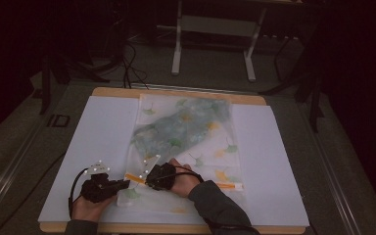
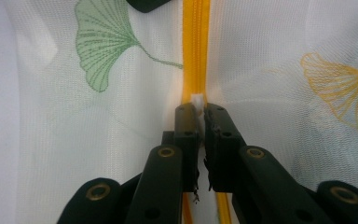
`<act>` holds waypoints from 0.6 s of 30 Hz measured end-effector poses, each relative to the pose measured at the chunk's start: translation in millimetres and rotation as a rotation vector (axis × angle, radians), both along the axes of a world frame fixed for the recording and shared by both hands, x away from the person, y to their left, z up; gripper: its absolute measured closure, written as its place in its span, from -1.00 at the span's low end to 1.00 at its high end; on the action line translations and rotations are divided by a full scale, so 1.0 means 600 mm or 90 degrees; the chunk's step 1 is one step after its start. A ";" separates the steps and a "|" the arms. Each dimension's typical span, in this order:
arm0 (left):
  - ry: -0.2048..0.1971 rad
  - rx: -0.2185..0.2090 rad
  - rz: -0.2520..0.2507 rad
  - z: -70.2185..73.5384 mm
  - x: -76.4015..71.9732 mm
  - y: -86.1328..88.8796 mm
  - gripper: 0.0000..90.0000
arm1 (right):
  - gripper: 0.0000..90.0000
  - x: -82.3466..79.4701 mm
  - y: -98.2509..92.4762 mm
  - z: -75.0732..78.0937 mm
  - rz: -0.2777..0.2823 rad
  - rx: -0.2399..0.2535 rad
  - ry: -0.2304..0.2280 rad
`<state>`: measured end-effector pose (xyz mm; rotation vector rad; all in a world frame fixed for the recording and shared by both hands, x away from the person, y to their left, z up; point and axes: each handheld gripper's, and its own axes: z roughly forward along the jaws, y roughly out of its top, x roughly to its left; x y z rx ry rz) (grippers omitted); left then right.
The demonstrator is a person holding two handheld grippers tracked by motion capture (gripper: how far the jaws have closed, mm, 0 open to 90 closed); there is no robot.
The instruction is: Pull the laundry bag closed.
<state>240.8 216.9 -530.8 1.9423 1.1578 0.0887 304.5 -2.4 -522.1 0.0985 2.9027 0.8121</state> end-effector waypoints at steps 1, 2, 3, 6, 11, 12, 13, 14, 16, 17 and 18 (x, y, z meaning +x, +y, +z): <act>0.000 0.000 0.000 0.000 0.000 0.000 0.97 | 0.88 0.000 -0.001 0.000 0.000 0.000 -0.001; 0.000 0.000 0.000 0.000 0.000 0.000 0.97 | 0.88 0.000 -0.001 0.000 0.002 -0.003 -0.003; -0.001 0.001 0.000 0.000 0.000 0.000 0.97 | 0.88 0.000 -0.002 0.000 0.001 -0.005 -0.003; -0.002 0.001 0.000 0.000 0.000 0.001 0.97 | 0.88 -0.001 -0.005 0.001 -0.001 -0.008 -0.001; -0.003 -0.001 -0.001 0.001 -0.001 0.001 0.97 | 0.88 0.000 -0.012 0.004 0.000 -0.022 0.002; -0.002 0.000 -0.001 0.001 -0.001 0.001 0.97 | 0.88 0.000 -0.014 0.005 0.000 -0.028 -0.001; -0.002 0.000 -0.001 0.001 -0.001 0.001 0.97 | 0.88 0.000 -0.014 0.005 0.000 -0.028 -0.001; -0.002 0.000 -0.002 0.000 -0.001 0.001 0.97 | 0.88 -0.001 -0.016 0.005 0.000 -0.034 -0.002; -0.002 0.000 -0.002 0.000 -0.001 0.001 0.97 | 0.88 0.000 -0.017 0.006 0.000 -0.036 -0.002; -0.004 0.000 -0.001 0.000 -0.001 0.002 0.97 | 0.88 0.000 -0.020 0.007 -0.002 -0.042 -0.002; -0.004 -0.001 -0.001 0.001 -0.001 0.002 0.97 | 0.88 0.000 -0.021 0.007 -0.002 -0.045 -0.002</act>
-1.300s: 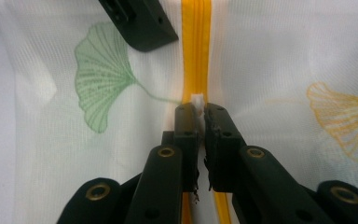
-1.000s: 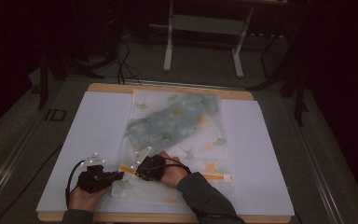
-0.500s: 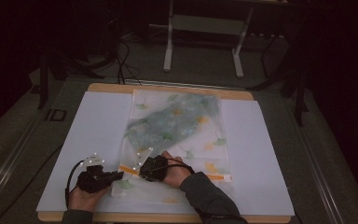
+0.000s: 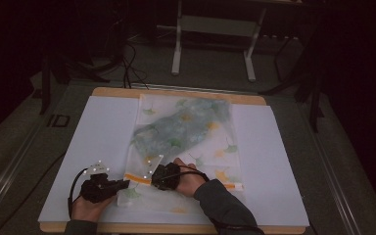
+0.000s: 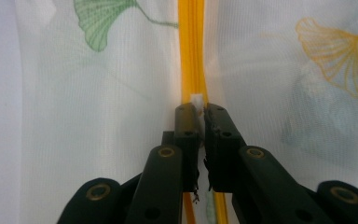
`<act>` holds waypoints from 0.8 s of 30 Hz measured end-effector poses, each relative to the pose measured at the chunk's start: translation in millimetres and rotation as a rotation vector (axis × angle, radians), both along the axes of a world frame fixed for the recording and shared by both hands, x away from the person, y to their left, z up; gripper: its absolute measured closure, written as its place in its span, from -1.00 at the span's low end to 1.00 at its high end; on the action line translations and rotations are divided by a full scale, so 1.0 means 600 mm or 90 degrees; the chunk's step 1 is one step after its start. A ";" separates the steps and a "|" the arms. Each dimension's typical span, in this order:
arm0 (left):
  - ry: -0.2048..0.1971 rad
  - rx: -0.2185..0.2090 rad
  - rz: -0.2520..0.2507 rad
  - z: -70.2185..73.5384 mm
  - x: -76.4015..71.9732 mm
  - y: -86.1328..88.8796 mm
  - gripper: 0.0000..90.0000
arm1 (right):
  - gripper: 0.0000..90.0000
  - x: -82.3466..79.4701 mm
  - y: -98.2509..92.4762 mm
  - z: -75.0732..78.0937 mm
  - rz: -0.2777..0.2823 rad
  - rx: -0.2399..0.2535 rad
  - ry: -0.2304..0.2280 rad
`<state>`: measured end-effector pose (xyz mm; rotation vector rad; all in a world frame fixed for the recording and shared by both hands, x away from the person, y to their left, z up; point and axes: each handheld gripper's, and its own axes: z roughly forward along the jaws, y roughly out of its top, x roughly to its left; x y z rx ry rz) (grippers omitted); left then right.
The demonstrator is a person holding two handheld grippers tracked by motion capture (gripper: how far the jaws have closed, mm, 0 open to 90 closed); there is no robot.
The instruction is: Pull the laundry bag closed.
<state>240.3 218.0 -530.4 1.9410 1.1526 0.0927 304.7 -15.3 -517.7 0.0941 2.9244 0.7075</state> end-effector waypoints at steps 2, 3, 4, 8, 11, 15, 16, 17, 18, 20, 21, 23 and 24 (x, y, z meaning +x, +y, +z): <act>0.000 0.000 0.000 0.000 0.000 0.000 0.97 | 0.88 0.000 -0.003 0.000 -0.001 -0.003 -0.003; 0.000 0.000 0.000 0.000 0.000 0.000 0.97 | 0.88 0.000 -0.003 0.000 -0.001 -0.003 -0.003; 0.000 0.000 0.000 0.000 0.000 0.000 0.97 | 0.88 0.000 -0.004 0.001 -0.003 -0.003 -0.003; 0.000 -0.001 0.001 0.000 0.000 0.000 0.97 | 0.88 0.000 -0.009 0.002 -0.003 -0.011 -0.003; 0.000 -0.001 0.002 0.000 -0.001 0.001 0.97 | 0.88 0.000 -0.013 0.003 -0.005 -0.018 -0.007; 0.000 -0.001 0.002 0.000 -0.001 0.001 0.97 | 0.88 0.002 -0.018 0.004 -0.005 -0.020 -0.007; 0.000 -0.001 0.002 0.000 -0.001 0.001 0.97 | 0.88 0.002 -0.018 0.004 -0.005 -0.020 -0.007; 0.000 -0.002 0.001 0.000 -0.001 0.001 0.97 | 0.88 0.002 -0.020 0.005 -0.003 -0.024 -0.007; 0.000 -0.002 0.001 0.000 -0.001 0.001 0.97 | 0.88 0.002 -0.020 0.005 -0.003 -0.024 -0.007; 0.001 -0.002 0.002 0.000 -0.001 0.001 0.97 | 0.88 0.002 -0.021 0.005 -0.004 -0.027 -0.007; 0.000 0.000 0.002 0.000 -0.001 0.001 0.97 | 0.88 0.002 -0.022 0.006 -0.004 -0.027 -0.006; 0.001 -0.002 0.003 0.000 -0.001 0.001 0.97 | 0.88 0.002 -0.025 0.005 -0.004 -0.027 -0.008; 0.001 -0.002 0.002 0.000 -0.001 0.001 0.97 | 0.88 0.002 -0.025 0.005 -0.006 -0.027 -0.007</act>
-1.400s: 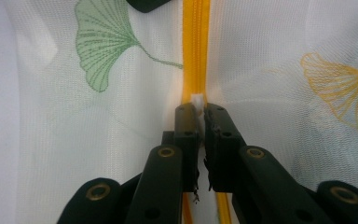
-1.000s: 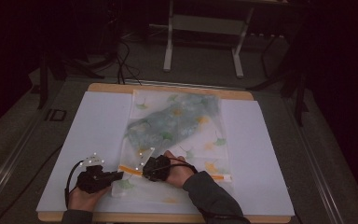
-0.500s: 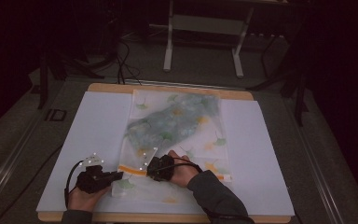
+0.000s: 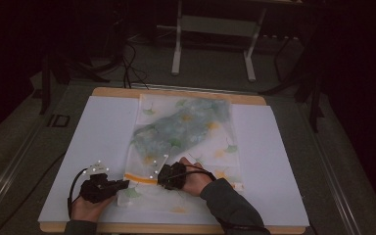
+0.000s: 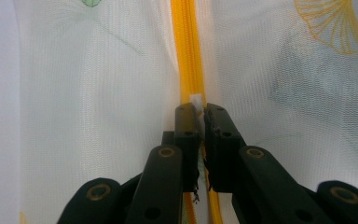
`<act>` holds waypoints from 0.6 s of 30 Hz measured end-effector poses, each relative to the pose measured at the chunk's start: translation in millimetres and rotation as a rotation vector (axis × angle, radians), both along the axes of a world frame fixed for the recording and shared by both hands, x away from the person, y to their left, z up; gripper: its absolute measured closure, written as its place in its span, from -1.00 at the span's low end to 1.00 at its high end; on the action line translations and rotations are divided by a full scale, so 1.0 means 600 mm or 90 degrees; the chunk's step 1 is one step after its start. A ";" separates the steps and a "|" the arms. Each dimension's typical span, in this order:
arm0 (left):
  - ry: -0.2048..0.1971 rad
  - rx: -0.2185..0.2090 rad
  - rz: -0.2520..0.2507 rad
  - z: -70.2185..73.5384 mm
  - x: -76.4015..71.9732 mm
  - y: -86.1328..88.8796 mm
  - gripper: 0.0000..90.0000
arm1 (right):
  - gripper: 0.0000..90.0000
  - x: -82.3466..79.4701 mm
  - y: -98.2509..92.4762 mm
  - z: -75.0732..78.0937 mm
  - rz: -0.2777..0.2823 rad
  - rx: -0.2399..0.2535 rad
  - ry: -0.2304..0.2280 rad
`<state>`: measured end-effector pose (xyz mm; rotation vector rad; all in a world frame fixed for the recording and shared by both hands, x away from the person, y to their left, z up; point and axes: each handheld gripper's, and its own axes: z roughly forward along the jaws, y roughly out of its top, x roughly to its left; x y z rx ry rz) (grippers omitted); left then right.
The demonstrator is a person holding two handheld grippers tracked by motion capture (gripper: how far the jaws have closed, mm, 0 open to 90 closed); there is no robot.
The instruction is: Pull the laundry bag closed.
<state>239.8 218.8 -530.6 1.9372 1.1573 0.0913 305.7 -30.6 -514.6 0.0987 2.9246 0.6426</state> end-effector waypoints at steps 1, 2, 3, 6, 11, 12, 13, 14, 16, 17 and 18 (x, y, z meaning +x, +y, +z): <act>0.000 -0.001 0.000 0.000 0.000 0.000 0.97 | 0.88 0.000 -0.001 0.000 -0.003 -0.004 0.000; 0.000 0.000 0.000 0.000 0.000 0.000 0.97 | 0.88 0.001 -0.003 0.000 -0.002 -0.003 0.000; 0.000 0.000 0.000 0.000 0.000 0.000 0.97 | 0.88 0.001 -0.005 0.000 -0.004 -0.003 0.001; 0.000 0.000 -0.001 -0.001 0.000 0.000 0.97 | 0.88 0.000 -0.010 0.001 -0.005 -0.004 0.000; 0.000 -0.001 -0.001 0.000 0.000 0.000 0.97 | 0.88 -0.001 -0.015 0.001 -0.002 -0.005 0.000; 0.000 -0.001 -0.001 0.000 0.000 0.000 0.97 | 0.88 -0.002 -0.016 0.001 -0.003 -0.009 -0.001; 0.000 0.000 -0.001 0.000 0.000 0.000 0.97 | 0.88 -0.002 -0.017 0.002 -0.004 -0.011 0.000; 0.000 -0.001 -0.001 0.000 0.000 0.000 0.97 | 0.88 -0.002 -0.019 0.001 -0.003 -0.011 -0.002; 0.000 -0.001 -0.001 0.000 0.000 0.000 0.97 | 0.88 -0.002 -0.021 0.002 -0.006 -0.013 -0.001; 0.000 -0.001 -0.001 0.000 0.000 0.000 0.97 | 0.88 -0.002 -0.023 0.002 -0.005 -0.015 -0.003; 0.000 0.000 -0.001 0.000 0.000 0.000 0.97 | 0.88 -0.003 -0.024 0.002 -0.006 -0.014 -0.002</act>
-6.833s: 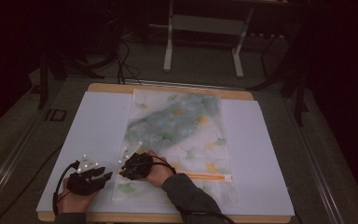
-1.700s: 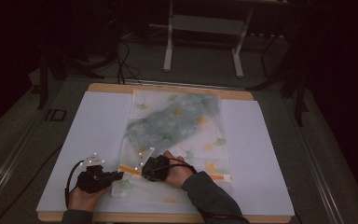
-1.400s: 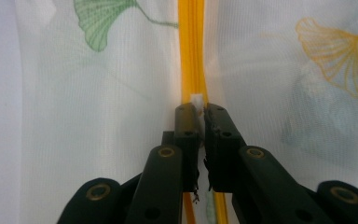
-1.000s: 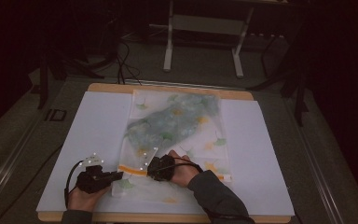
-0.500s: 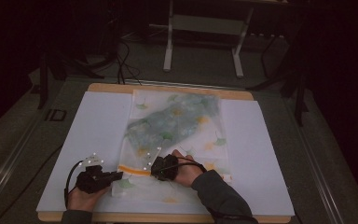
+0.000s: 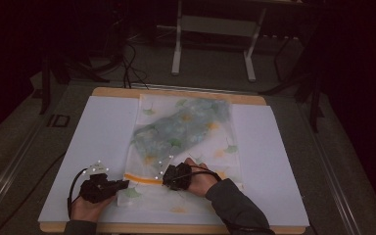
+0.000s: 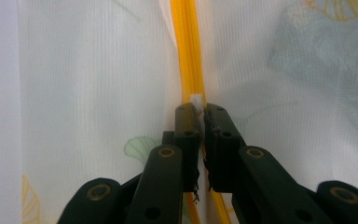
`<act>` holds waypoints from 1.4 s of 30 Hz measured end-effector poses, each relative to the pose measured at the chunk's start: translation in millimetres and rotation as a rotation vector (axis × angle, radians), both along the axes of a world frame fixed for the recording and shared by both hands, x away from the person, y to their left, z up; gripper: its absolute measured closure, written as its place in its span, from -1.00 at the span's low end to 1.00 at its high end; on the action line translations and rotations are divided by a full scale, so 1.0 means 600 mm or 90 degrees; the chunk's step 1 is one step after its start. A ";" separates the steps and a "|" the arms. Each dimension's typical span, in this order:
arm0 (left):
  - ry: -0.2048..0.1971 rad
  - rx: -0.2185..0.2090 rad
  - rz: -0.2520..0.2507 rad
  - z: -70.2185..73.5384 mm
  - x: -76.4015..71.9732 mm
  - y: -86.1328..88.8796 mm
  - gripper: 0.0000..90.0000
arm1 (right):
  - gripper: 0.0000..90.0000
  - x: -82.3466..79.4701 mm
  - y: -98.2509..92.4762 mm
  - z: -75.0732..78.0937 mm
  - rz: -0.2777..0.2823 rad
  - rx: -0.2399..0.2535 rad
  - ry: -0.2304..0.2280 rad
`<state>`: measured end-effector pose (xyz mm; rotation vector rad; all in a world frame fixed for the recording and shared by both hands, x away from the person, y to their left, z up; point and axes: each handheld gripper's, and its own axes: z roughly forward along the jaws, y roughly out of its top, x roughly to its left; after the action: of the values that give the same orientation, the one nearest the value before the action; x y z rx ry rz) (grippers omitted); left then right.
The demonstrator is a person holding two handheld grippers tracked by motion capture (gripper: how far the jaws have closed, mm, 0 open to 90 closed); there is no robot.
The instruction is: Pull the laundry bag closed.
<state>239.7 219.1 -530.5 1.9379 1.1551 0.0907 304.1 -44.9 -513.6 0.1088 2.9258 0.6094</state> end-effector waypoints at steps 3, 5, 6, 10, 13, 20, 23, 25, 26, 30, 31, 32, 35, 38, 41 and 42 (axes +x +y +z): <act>0.000 0.000 -0.001 0.000 0.000 0.000 0.97 | 0.88 -0.001 -0.004 0.001 0.000 -0.007 0.000; 0.001 -0.001 0.000 0.000 0.000 0.000 0.97 | 0.88 -0.002 -0.007 0.001 -0.003 -0.006 0.000; 0.001 -0.002 0.000 0.000 0.000 0.000 0.97 | 0.88 -0.002 -0.009 0.000 -0.003 -0.005 -0.001; -0.001 0.000 -0.001 0.000 0.000 0.001 0.97 | 0.88 -0.003 -0.014 0.000 -0.003 -0.007 -0.002; 0.000 0.000 -0.002 0.000 0.000 0.001 0.97 | 0.88 -0.003 -0.017 0.001 -0.003 -0.011 -0.001; -0.001 0.000 0.000 0.000 -0.001 0.001 0.97 | 0.88 -0.002 -0.027 0.002 -0.006 -0.017 -0.002; -0.001 0.000 -0.001 0.000 -0.001 0.001 0.97 | 0.88 -0.001 -0.032 0.003 -0.009 -0.021 0.000; -0.001 0.000 0.000 0.000 -0.001 0.001 0.97 | 0.88 0.000 -0.036 0.003 -0.010 -0.021 0.000; -0.001 0.000 0.000 0.001 -0.001 0.001 0.97 | 0.88 0.000 -0.037 0.003 -0.011 -0.021 0.001; -0.001 -0.001 0.000 0.001 -0.001 0.002 0.97 | 0.88 0.000 -0.044 0.004 -0.012 -0.024 -0.001; -0.001 0.000 0.000 0.001 -0.001 0.002 0.97 | 0.88 0.000 -0.045 0.003 -0.013 -0.025 -0.001; -0.001 -0.001 0.000 0.001 -0.001 0.002 0.97 | 0.88 -0.001 -0.046 0.003 -0.015 -0.024 -0.002; -0.001 -0.002 -0.001 0.000 -0.001 0.002 0.97 | 0.88 0.000 -0.050 0.004 -0.014 -0.027 -0.001; 0.000 0.000 -0.001 0.000 -0.001 0.002 0.97 | 0.88 -0.001 -0.054 0.004 -0.015 -0.028 -0.001; -0.001 0.000 -0.001 0.001 -0.001 0.003 0.97 | 0.88 -0.001 -0.056 0.005 -0.015 -0.030 -0.004; -0.001 -0.001 -0.001 0.001 -0.001 0.003 0.97 | 0.88 -0.001 -0.057 0.005 -0.015 -0.032 -0.004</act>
<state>239.0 220.9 -530.1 1.9367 1.1531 0.0899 303.4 -79.3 -510.3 0.1344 2.9266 0.5304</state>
